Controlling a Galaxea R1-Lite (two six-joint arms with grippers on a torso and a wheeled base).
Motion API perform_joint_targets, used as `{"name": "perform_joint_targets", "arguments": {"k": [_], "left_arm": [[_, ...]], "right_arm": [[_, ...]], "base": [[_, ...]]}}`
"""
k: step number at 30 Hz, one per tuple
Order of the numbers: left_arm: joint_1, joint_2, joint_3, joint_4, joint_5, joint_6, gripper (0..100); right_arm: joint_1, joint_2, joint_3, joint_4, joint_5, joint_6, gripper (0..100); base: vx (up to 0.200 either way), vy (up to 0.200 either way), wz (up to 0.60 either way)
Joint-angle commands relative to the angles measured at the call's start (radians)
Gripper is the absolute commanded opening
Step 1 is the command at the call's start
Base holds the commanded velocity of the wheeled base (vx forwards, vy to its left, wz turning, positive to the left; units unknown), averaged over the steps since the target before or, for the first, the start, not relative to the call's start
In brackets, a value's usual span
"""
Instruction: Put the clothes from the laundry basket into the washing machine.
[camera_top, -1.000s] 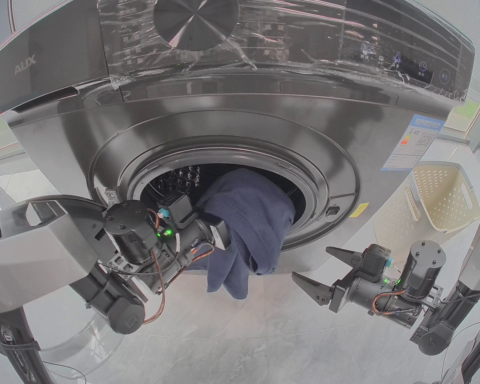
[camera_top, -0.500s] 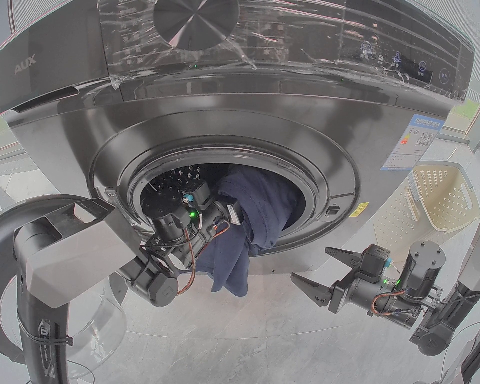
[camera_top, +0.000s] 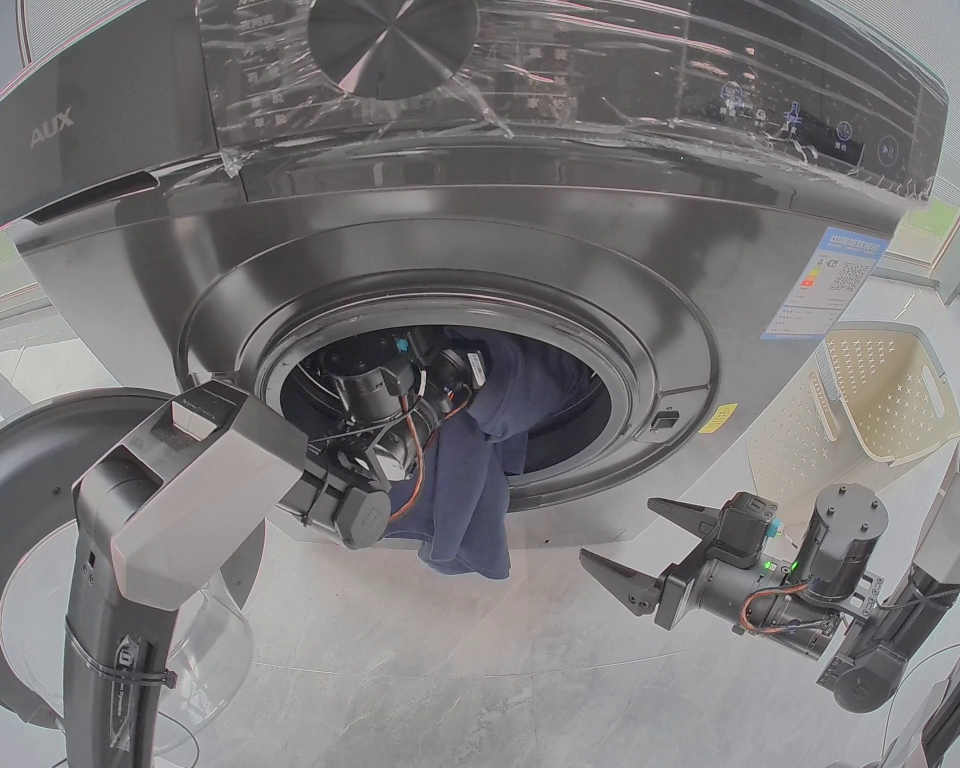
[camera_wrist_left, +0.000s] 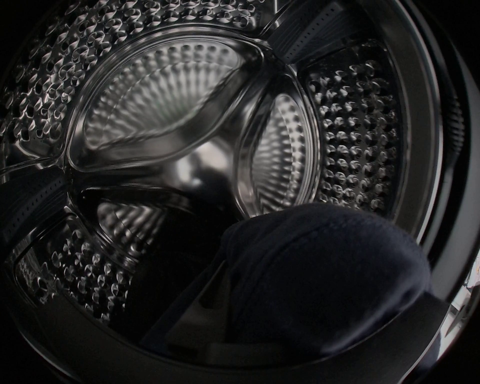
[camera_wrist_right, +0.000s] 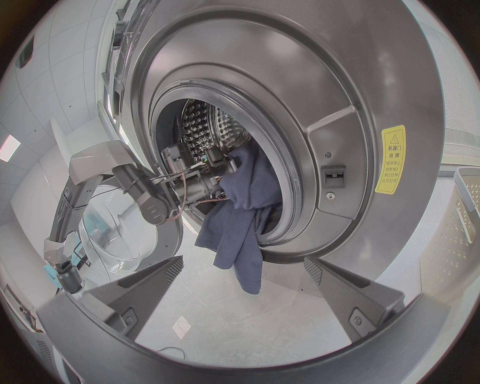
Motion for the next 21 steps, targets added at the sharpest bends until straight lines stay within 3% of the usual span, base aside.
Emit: {"name": "perform_joint_targets", "arguments": {"k": [1,12,13,18,21], "left_arm": [[0.031,0.079,-0.171,0.078,0.033,-0.008,0],[0.039,0.059,-0.188,0.126,0.045,-0.022,0],[0.037,0.05,-0.179,0.126,0.044,-0.023,100],[0.026,-0.015,-0.098,0.149,0.044,-0.057,100],[0.013,-0.092,0.014,0.258,0.033,-0.063,100]], "right_arm": [[0.007,0.004,-0.001,0.0,0.002,0.0,100],[0.007,0.005,-0.004,-0.001,0.002,0.0,100],[0.006,0.005,-0.003,-0.001,0.002,0.0,100],[0.006,0.005,-0.003,-0.001,0.002,0.0,100],[0.007,0.005,-0.004,-0.001,0.002,0.0,100]], "base": [[0.0,0.0,0.0],[0.0,0.0,0.0],[0.0,0.0,0.0],[0.0,0.0,0.0],[0.0,0.0,0.0]]}}
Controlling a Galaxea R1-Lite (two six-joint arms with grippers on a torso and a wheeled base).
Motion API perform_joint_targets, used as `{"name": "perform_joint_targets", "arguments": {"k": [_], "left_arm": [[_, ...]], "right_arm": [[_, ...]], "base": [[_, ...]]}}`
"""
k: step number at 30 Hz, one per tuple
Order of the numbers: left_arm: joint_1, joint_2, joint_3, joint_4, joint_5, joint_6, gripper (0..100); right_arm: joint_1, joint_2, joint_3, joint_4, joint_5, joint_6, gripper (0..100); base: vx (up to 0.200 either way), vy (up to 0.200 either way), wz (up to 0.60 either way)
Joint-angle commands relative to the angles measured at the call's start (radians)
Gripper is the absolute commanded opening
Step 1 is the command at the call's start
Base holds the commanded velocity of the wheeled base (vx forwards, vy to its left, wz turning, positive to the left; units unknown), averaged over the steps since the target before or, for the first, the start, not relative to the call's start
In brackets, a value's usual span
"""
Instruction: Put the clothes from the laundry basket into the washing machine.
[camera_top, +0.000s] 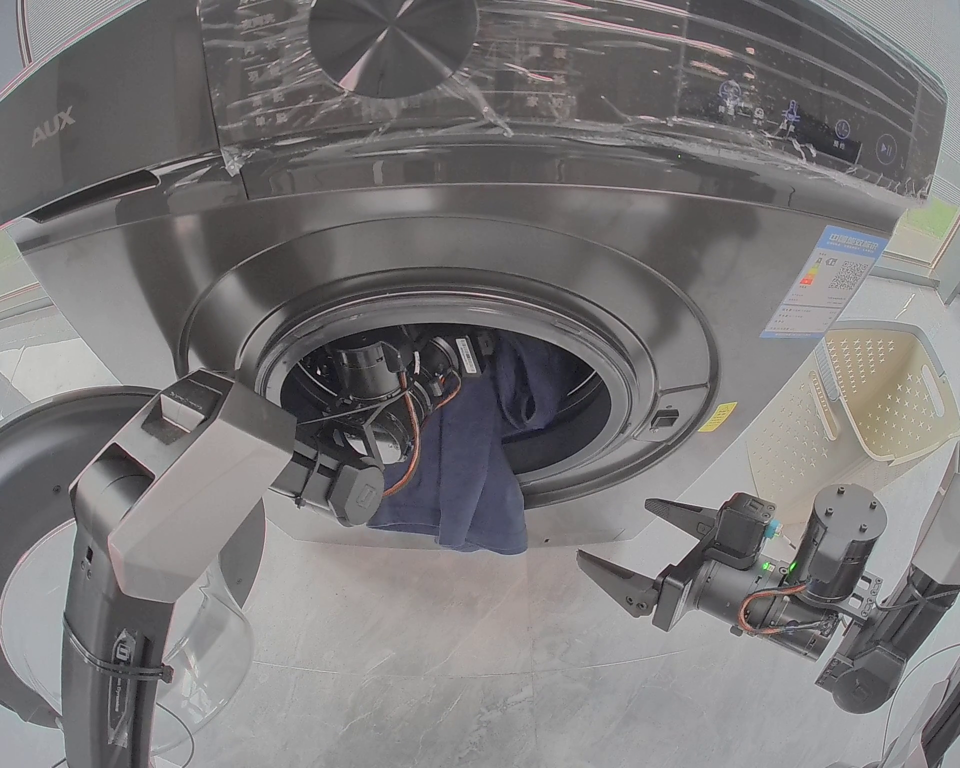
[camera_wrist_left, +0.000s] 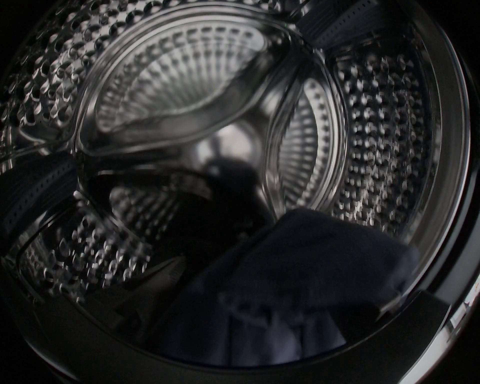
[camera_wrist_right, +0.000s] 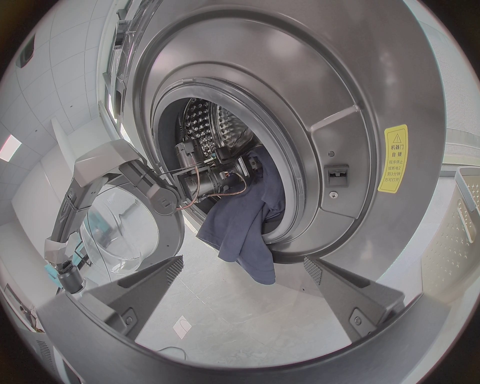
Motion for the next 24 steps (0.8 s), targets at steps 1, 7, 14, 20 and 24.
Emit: {"name": "perform_joint_targets", "arguments": {"k": [1,7,14,20,24], "left_arm": [[-0.015,-0.117,0.131,0.111,-0.014,-0.01,100],[-0.026,-0.18,0.242,0.24,-0.055,-0.01,100],[-0.029,-0.137,0.254,0.267,-0.054,-0.008,100],[-0.018,-0.092,0.223,0.278,-0.051,-0.001,0],[-0.018,-0.085,0.202,0.287,-0.054,-0.001,0]], "right_arm": [[0.002,0.004,-0.001,-0.001,0.0,0.0,100],[0.002,0.002,-0.003,-0.001,0.0,0.0,100],[0.003,0.002,-0.006,-0.001,0.0,0.0,100],[0.003,0.002,-0.009,-0.001,0.0,0.0,100],[0.003,0.002,-0.01,-0.001,0.0,0.0,100]], "base": [[0.0,0.0,0.0],[0.0,0.0,0.0],[0.0,0.0,0.0],[0.0,0.0,0.0],[0.0,0.0,0.0]]}}
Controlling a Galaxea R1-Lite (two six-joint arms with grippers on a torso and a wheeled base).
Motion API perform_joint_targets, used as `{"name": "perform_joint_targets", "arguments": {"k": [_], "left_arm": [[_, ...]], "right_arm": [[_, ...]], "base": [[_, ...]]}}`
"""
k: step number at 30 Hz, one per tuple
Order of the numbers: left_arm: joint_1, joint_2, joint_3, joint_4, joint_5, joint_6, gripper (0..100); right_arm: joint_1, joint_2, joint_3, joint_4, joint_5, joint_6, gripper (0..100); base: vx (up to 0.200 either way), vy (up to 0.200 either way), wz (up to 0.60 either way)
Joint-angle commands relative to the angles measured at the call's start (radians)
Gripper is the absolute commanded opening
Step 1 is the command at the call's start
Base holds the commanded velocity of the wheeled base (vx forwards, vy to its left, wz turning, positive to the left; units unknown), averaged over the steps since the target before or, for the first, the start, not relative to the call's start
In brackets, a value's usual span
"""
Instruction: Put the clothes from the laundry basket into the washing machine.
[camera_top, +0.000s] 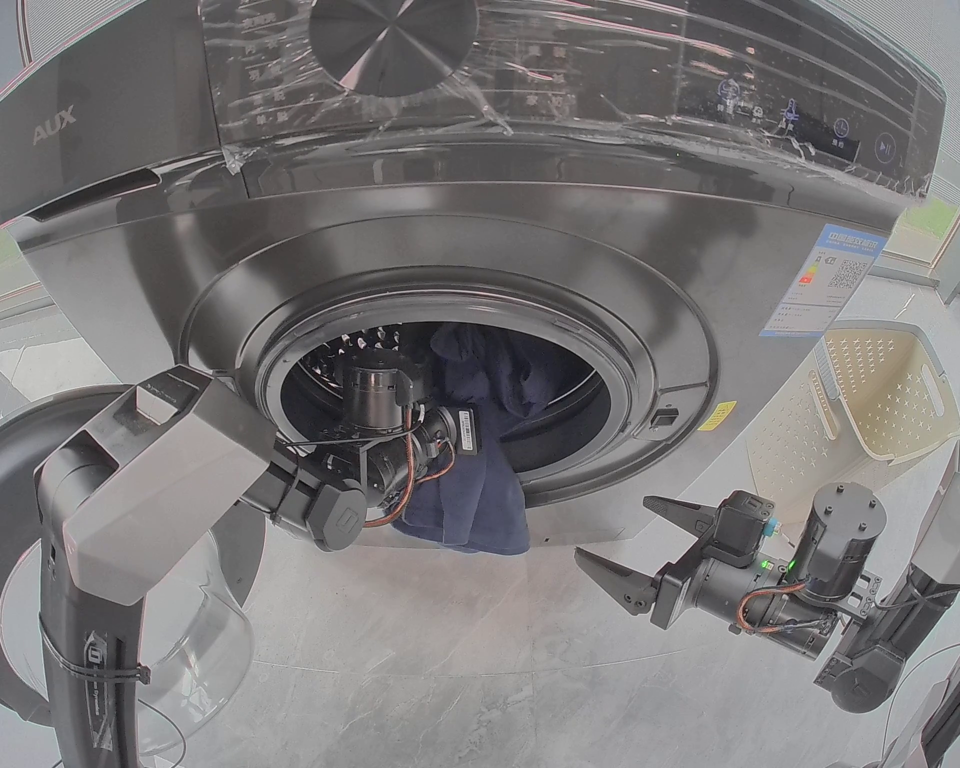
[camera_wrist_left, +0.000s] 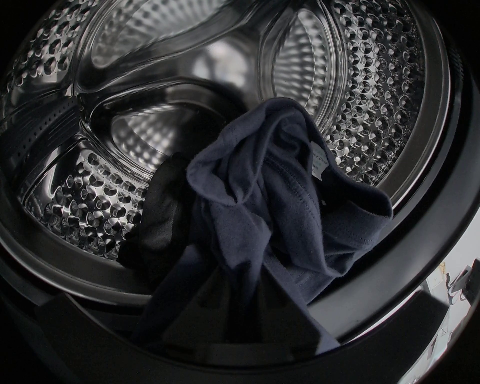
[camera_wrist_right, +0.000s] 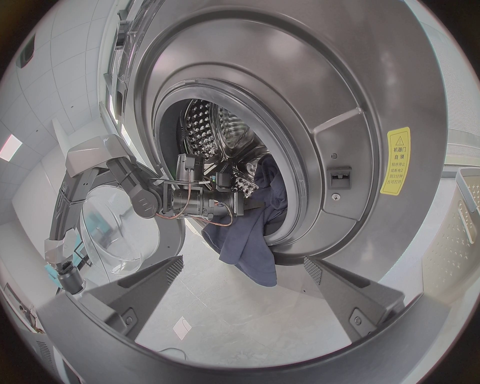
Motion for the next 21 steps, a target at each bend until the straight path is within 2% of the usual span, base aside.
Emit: {"name": "perform_joint_targets", "arguments": {"k": [1,3,5,8,11,16,21], "left_arm": [[-0.001,0.019,-0.023,-0.01,-0.005,0.0,0],[-0.003,0.021,-0.038,-0.016,-0.011,-0.006,0],[-0.007,0.028,-0.107,-0.038,-0.022,-0.031,0],[-0.007,0.061,-0.196,-0.099,-0.008,-0.063,0],[-0.003,0.088,-0.261,-0.145,0.006,-0.063,0],[0.002,0.153,-0.377,-0.188,0.081,-0.058,0],[-0.006,0.143,-0.351,-0.186,0.084,-0.057,0]], "right_arm": [[0.0,0.001,-0.002,0.0,0.0,0.0,100],[0.0,0.001,-0.002,0.0,0.0,0.0,100],[0.002,0.001,-0.003,0.0,-0.001,0.0,100],[0.002,0.001,-0.003,0.0,0.0,0.0,100],[0.002,0.001,-0.003,0.0,0.0,0.0,100],[0.002,0.001,-0.002,0.0,-0.001,0.0,100],[0.0,0.0,-0.002,0.0,-0.001,0.0,100]], "base": [[0.0,0.0,0.0],[0.0,0.0,0.0],[0.0,0.0,0.0],[0.0,0.0,0.0],[0.0,0.0,0.0],[0.0,0.0,0.0],[0.0,0.0,0.0]]}}
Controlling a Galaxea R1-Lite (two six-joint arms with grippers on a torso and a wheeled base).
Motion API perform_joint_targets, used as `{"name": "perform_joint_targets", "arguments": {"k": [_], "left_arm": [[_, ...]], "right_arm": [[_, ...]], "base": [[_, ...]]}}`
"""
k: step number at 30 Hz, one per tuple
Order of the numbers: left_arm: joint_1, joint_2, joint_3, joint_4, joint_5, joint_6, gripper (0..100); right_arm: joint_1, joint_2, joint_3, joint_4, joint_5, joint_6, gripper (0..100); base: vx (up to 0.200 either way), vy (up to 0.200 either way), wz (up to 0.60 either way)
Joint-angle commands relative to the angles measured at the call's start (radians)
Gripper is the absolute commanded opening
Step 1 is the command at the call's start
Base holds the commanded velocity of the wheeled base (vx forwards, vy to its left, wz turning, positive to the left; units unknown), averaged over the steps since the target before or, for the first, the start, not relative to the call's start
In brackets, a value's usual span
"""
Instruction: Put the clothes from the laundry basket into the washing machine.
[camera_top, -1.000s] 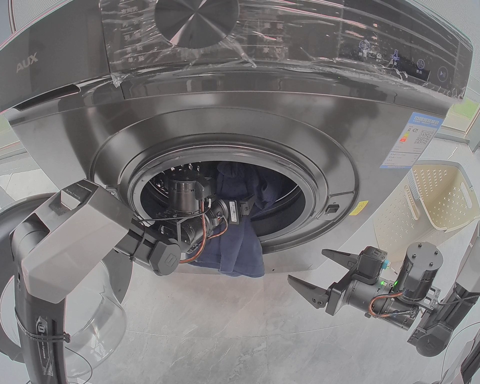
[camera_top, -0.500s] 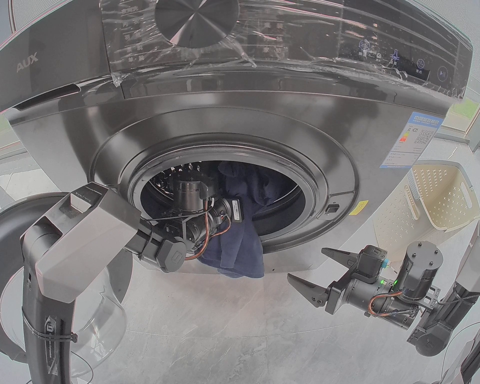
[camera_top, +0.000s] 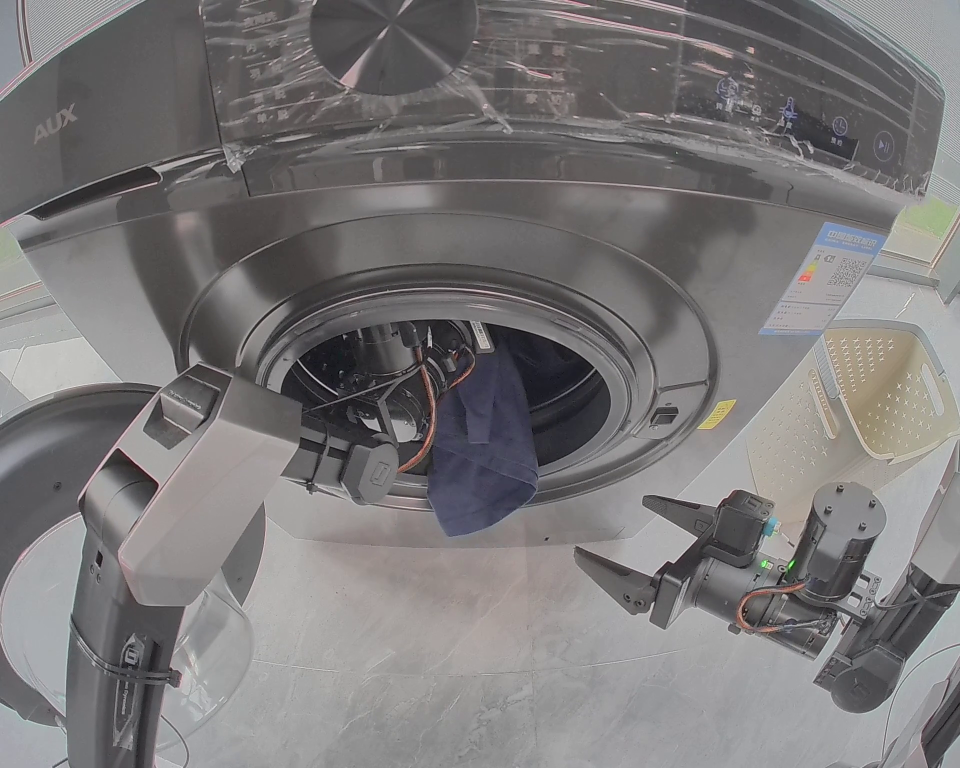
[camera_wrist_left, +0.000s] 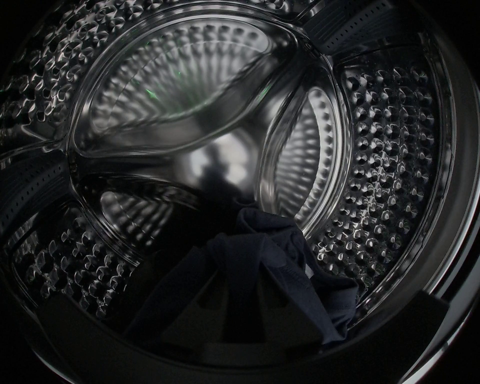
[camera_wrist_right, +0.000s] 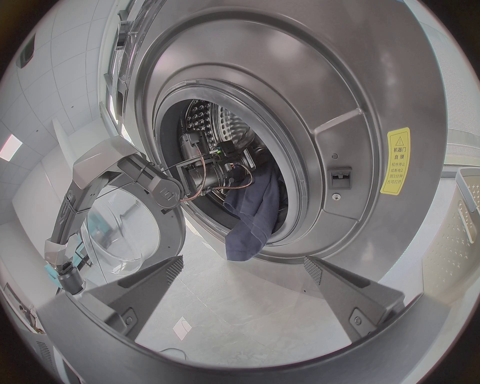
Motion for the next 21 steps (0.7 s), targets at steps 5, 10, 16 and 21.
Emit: {"name": "perform_joint_targets", "arguments": {"k": [5,10,16,21], "left_arm": [[-0.019,-0.031,0.075,0.001,-0.004,-0.006,100],[-0.044,-0.086,0.248,0.001,-0.005,0.002,100],[-0.046,-0.092,0.307,0.015,-0.008,0.014,100],[-0.033,-0.075,0.307,0.049,-0.008,0.03,0]], "right_arm": [[0.0,0.001,0.001,0.0,0.0,0.0,100],[0.0,0.0,0.002,0.0,0.0,0.0,100],[0.0,0.001,0.002,0.0,0.0,0.0,100],[0.0,0.001,0.002,0.0,0.0,0.0,100]], "base": [[0.0,0.0,0.0],[0.0,0.0,0.0],[0.0,0.0,0.0],[0.0,0.0,0.0]]}}
